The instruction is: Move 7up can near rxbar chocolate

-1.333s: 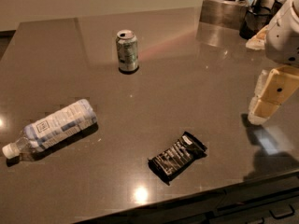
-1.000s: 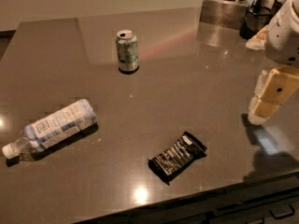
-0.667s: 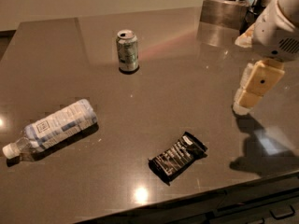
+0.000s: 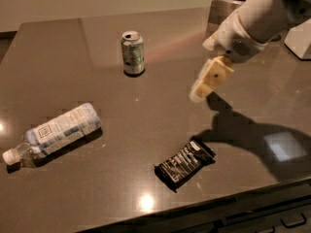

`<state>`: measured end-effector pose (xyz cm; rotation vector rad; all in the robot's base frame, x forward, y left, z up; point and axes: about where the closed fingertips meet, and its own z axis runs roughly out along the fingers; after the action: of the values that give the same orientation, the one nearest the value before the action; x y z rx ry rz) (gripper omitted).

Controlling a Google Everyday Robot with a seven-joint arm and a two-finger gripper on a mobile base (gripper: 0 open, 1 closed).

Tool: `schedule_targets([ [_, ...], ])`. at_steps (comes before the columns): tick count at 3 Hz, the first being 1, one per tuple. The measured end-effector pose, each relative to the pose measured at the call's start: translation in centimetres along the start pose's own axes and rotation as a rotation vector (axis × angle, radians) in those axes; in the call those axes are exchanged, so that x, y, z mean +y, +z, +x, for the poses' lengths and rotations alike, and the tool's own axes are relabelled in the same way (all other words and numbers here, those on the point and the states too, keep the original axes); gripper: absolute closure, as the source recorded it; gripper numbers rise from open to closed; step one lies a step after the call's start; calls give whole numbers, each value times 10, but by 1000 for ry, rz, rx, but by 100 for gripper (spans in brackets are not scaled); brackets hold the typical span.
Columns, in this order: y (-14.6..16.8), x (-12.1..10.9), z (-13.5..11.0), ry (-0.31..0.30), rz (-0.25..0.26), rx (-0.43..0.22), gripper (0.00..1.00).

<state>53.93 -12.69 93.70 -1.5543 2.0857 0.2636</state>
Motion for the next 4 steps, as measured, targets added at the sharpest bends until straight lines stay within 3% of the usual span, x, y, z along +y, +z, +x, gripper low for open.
schedule_targets([
  [1,35,-15,-39,25,-16,-134,0],
  [2,79,-48,-102,45,-3,-265,0],
  [3,102,-69,-134,58,18,-312,0],
  [4,128,-91,-157,74,42,-318,0],
])
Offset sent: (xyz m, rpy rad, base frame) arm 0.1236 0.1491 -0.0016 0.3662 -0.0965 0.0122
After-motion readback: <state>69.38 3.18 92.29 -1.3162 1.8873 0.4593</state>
